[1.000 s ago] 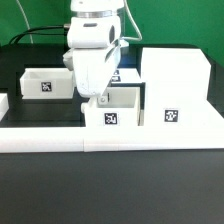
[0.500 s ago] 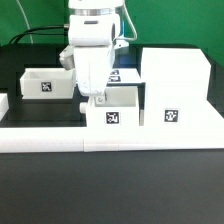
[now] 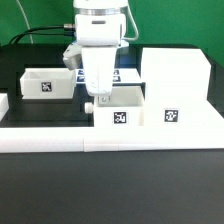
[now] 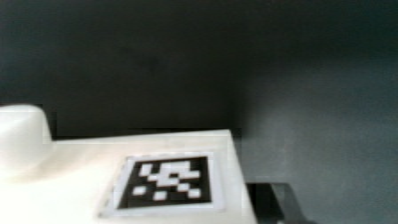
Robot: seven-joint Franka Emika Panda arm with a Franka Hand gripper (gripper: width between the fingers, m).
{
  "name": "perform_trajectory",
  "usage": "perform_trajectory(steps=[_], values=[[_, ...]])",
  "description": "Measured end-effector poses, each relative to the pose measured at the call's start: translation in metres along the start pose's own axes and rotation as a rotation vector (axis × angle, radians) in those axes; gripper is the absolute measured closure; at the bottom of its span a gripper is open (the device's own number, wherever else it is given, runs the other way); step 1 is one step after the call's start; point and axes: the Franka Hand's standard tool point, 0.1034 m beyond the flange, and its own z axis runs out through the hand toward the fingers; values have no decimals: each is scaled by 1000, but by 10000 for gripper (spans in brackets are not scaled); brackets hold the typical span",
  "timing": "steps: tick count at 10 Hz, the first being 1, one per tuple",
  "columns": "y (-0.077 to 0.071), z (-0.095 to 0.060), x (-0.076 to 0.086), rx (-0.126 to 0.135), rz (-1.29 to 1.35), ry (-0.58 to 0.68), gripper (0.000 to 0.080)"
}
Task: Assemble drawer
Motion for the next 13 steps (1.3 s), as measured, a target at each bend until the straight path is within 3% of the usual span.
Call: perform_trajectory(steps=[10,13], values=[[-9,5,-8,3,73,3,726],[-10,5,-9,21,73,0,726]])
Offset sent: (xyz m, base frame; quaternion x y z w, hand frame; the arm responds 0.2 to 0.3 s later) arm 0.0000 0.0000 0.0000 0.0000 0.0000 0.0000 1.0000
